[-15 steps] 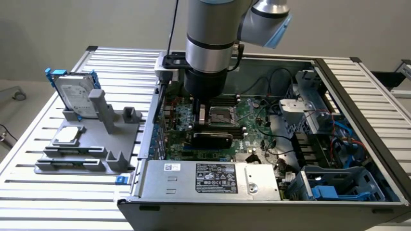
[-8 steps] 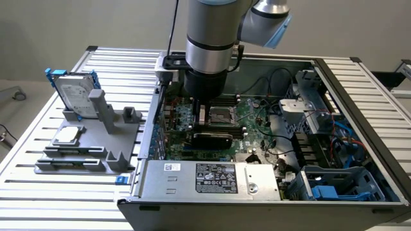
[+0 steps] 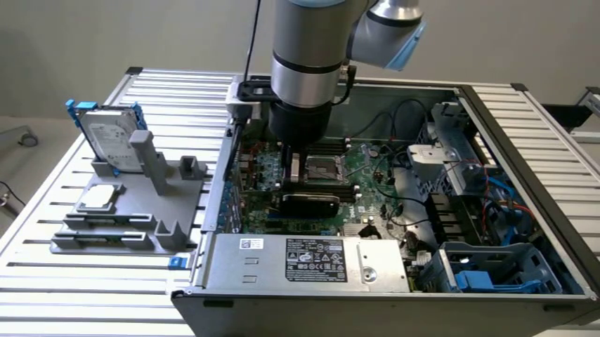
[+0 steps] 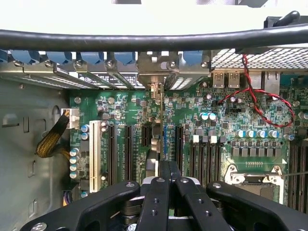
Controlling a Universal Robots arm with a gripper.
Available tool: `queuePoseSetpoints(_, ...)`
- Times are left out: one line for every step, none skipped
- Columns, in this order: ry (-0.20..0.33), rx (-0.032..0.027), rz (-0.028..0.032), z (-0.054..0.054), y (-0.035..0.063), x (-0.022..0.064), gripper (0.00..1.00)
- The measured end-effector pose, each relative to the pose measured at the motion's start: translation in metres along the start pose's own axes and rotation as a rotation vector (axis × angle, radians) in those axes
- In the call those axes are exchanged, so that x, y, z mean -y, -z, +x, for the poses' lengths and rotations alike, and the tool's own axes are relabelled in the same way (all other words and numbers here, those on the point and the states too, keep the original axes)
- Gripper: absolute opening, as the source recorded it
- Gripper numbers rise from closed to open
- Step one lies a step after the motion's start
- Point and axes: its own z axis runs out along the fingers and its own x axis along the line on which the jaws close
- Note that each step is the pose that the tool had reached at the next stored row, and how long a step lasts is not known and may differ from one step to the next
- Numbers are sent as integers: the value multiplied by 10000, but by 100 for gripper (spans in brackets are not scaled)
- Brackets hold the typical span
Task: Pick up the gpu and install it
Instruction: 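Press down on the gpu until it lock into place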
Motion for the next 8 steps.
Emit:
queuePoseSetpoints(-1, -1, -1, 0, 20, -1, 11)
queuePoseSetpoints(0, -1, -1, 0, 42, -3, 11)
queuePoseSetpoints(0, -1, -1, 0, 61, -4, 11)
queuePoseSetpoints(0, -2, -1, 1, 75, -5, 11)
queuePoseSetpoints(0, -2, -2, 1, 86, -6, 11)
queuePoseSetpoints(0, -1, -2, 0, 93, -10, 11)
queuePoseSetpoints(0, -1, -7, 1, 96, -17, 11)
queuePoseSetpoints(1, 1, -23, 0, 97, -25, 11)
